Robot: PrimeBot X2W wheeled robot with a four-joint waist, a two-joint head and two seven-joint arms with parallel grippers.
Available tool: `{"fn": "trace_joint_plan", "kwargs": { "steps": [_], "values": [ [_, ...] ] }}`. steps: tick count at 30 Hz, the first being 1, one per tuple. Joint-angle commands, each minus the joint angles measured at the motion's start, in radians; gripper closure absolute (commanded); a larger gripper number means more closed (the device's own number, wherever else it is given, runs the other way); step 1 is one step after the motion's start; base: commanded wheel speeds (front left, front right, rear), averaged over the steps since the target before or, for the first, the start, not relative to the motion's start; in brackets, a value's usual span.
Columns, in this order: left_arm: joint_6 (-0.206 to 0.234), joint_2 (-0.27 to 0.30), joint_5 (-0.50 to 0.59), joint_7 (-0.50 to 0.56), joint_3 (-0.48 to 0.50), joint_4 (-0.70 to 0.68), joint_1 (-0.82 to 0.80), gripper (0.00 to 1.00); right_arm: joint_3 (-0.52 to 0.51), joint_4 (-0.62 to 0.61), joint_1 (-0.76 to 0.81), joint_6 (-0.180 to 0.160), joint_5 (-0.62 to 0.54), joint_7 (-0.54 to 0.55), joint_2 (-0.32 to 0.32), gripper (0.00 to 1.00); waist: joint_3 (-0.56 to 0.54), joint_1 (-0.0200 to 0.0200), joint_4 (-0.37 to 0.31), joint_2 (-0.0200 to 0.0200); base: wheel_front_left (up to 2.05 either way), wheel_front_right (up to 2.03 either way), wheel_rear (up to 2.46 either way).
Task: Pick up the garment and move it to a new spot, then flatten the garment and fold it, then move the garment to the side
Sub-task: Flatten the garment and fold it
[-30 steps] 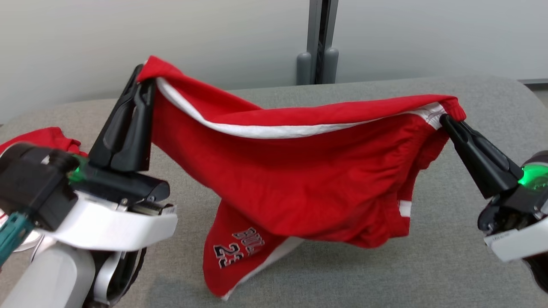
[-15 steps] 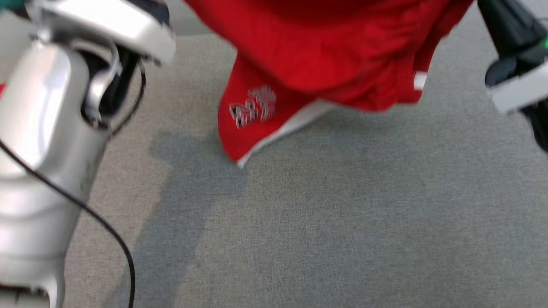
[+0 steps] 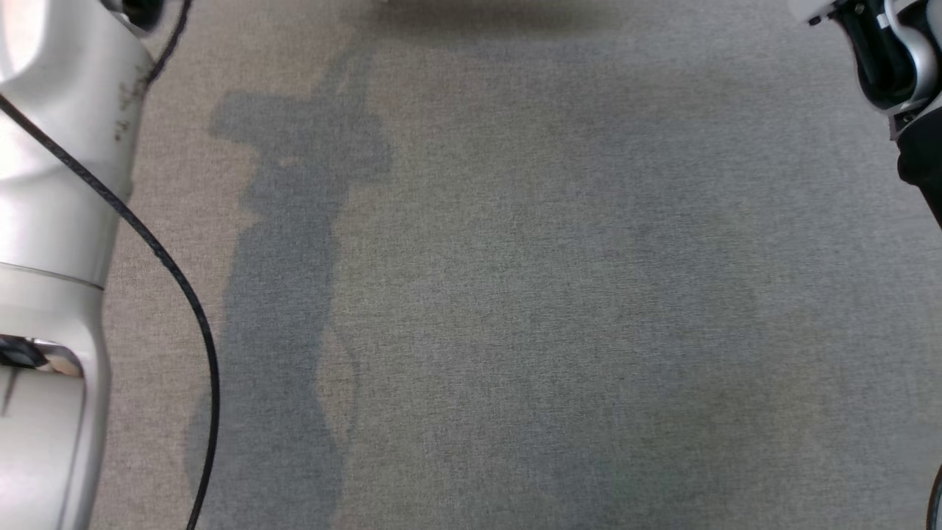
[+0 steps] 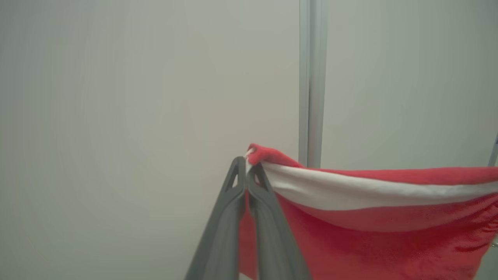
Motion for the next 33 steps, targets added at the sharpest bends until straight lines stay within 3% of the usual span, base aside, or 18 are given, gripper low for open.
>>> {"fn": "trace_joint_plan", "kwargs": {
  "steps": [1, 5, 10, 21, 28, 33],
  "values": [
    [-0.01, -0.013, -0.01, -0.016, -0.002, 0.038, -0.002, 1.0, 0.018, 0.026, -0.012, 0.0, 0.0, -0.01, 0.006, 1.0, 0.024, 0.0, 0.017, 0.0, 0.0, 0.0, 0.0],
    [-0.032, -0.057, -0.026, -0.049, -0.016, 0.116, 0.074, 1.0, 0.081, 0.064, 0.033, 0.0, 0.022, -0.011, 0.011, 1.0, 0.052, 0.0, 0.033, 0.0, 0.0, 0.0, 0.0],
    [-0.044, -0.09, -0.047, -0.068, -0.007, 0.12, 0.227, 1.0, 0.112, 0.011, 0.136, 0.0, 0.047, -0.01, -0.012, 1.0, 0.065, 0.0, 0.044, 0.0, 0.0, 0.0, 0.0],
    [-0.01, -0.089, 0.016, -0.068, 0.105, -0.202, 0.743, 1.0, -0.013, -0.194, 0.576, 0.0, -0.008, -0.01, -0.036, 1.0, -0.009, 0.0, 0.036, 0.0, 0.0, 0.0, 0.0],
    [-0.007, -0.057, 0.038, -0.06, 0.096, -0.341, 0.987, 1.0, -0.097, -0.285, 0.815, 0.0, -0.041, -0.01, -0.048, 1.0, -0.085, 0.0, 0.037, 0.0, 0.0, 0.0, 0.0],
    [0.014, -0.009, 0.036, 0.033, 0.062, -0.475, 1.171, 1.0, -0.141, -0.344, 0.977, 0.0, -0.046, -0.01, -0.064, 1.0, -0.152, 0.0, 0.038, 0.0, 0.0, 0.0, 0.0]
  ]
}}
